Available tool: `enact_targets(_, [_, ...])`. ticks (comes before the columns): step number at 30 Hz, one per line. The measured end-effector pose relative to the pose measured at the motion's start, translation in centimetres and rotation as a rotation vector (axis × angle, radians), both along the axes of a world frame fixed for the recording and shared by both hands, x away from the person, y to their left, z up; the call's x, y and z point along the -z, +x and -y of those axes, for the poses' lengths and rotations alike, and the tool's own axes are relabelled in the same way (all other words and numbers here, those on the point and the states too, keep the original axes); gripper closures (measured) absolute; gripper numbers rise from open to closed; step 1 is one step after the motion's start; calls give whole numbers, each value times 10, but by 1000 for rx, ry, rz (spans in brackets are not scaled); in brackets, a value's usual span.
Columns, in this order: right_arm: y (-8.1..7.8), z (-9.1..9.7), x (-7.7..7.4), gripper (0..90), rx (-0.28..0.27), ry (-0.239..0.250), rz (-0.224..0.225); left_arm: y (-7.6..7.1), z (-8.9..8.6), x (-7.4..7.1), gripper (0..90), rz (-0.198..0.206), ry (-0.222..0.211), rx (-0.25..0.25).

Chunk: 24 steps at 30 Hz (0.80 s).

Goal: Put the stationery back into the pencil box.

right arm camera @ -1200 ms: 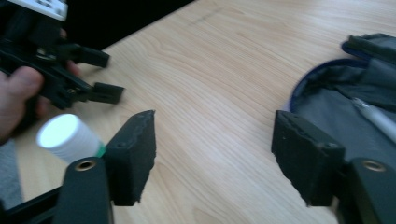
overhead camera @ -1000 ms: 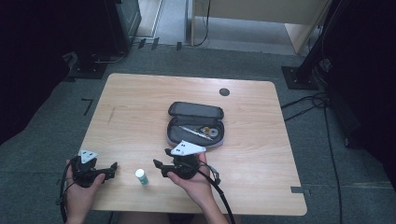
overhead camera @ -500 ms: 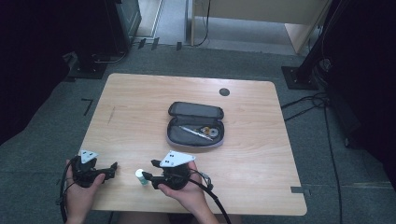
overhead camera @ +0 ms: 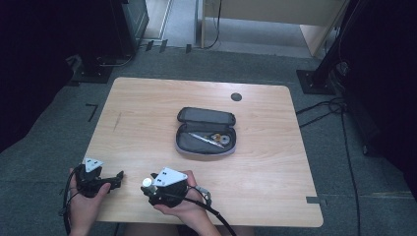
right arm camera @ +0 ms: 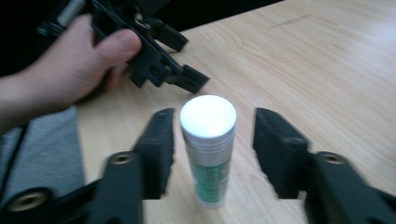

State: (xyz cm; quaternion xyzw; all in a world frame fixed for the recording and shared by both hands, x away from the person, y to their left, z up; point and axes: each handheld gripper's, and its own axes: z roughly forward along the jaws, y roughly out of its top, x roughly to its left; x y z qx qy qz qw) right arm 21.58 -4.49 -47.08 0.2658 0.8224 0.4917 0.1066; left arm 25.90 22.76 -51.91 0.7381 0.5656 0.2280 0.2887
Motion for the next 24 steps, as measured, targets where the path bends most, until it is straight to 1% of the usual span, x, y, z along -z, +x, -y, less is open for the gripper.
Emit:
enact_targets(1, [0,-1,0,579,8,-13,14,0,0,0,0,-1,0,1])
enact_targets(2, [0,-2,0,648,8,-20,24,0,0,0,0,0,0,0])
enact_targets(4, [0,0,-1,654,22,-20,22,0,0,0,0,0,0,0])
enact_targets(5, [1,1,-2,655,32,-15,12,0,0,0,0,0,0,0])
enact_targets(9, [5,12,-6,655,66,19,-12,0,0,0,0,0,0,0])
enact_targets(11, [7,18,-10,656,76,33,-8,0,0,0,0,0,0,0])
enact_targets(13, [9,25,-15,656,93,42,2,0,0,0,0,0,-1,0])
enact_targets(16, [12,35,-21,656,123,52,7,0,0,0,0,0,-1,0])
enact_targets(18, [14,43,-24,656,141,48,-2,0,0,0,0,0,0,0])
enact_targets(20, [16,50,-27,656,151,45,7,0,0,0,0,0,0,0])
enact_targets(22, [19,59,-30,656,174,55,5,0,0,0,0,0,-1,0])
enact_targets(24, [22,68,-34,656,201,77,-16,0,0,0,0,0,-1,0])
